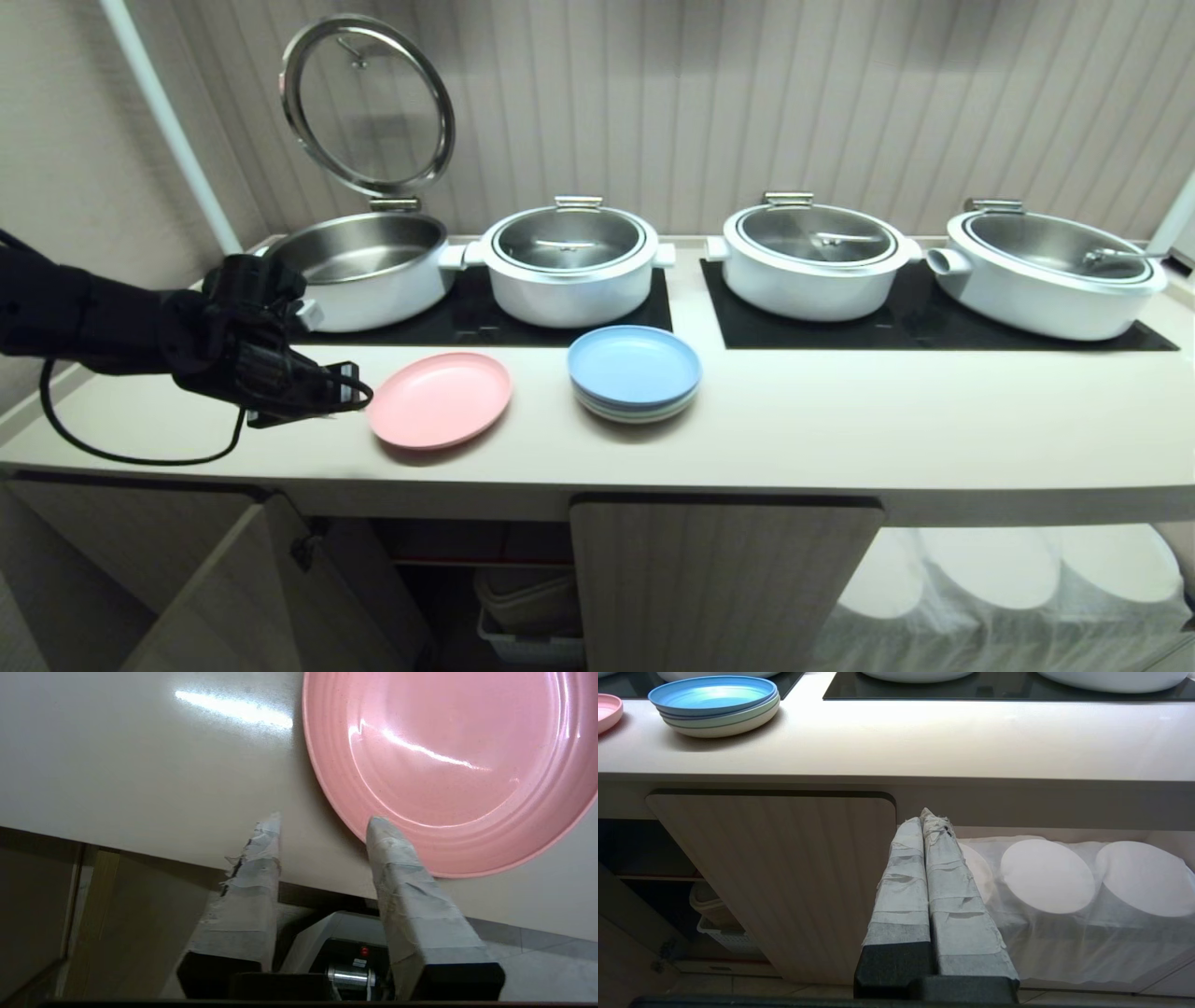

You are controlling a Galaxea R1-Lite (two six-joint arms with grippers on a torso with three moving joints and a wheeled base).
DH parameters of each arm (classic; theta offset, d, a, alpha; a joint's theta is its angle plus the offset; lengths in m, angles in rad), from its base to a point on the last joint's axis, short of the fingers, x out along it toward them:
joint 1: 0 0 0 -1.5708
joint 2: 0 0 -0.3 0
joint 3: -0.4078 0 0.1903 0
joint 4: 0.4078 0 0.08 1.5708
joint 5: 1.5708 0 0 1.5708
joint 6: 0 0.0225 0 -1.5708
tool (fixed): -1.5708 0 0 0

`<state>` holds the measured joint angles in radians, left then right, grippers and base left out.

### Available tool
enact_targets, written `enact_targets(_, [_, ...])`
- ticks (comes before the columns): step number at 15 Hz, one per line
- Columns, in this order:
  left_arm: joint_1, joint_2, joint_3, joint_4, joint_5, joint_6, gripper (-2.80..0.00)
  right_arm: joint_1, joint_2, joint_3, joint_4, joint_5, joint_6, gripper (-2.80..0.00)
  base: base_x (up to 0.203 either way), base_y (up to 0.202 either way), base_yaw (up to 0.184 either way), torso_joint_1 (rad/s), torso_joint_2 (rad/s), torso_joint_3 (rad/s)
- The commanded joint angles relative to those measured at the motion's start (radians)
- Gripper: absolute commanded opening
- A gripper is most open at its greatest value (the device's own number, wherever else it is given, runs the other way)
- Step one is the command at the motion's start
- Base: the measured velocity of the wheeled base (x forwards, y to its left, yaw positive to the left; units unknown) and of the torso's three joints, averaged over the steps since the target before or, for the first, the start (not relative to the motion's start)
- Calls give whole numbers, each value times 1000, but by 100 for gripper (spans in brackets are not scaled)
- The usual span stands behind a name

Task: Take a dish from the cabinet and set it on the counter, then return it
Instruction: Pick up the plate from the table

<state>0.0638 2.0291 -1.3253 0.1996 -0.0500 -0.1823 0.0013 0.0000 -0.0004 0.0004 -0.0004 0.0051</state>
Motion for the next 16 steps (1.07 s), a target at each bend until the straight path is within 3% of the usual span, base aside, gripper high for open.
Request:
enact_targets(1, [7,-3,-3,1,-1,-2,0,0,0,0,0,0,1,-280,0,0,0,0,0,0])
enact_targets(7, [22,39,-27,0,-3,53,0,0,0,0,0,0,1,-280,0,0,0,0,0,0])
enact_targets(16, [21,175,-143,0,-1,55,0,0,0,0,0,0,-1,-280,0,0,0,0,0,0])
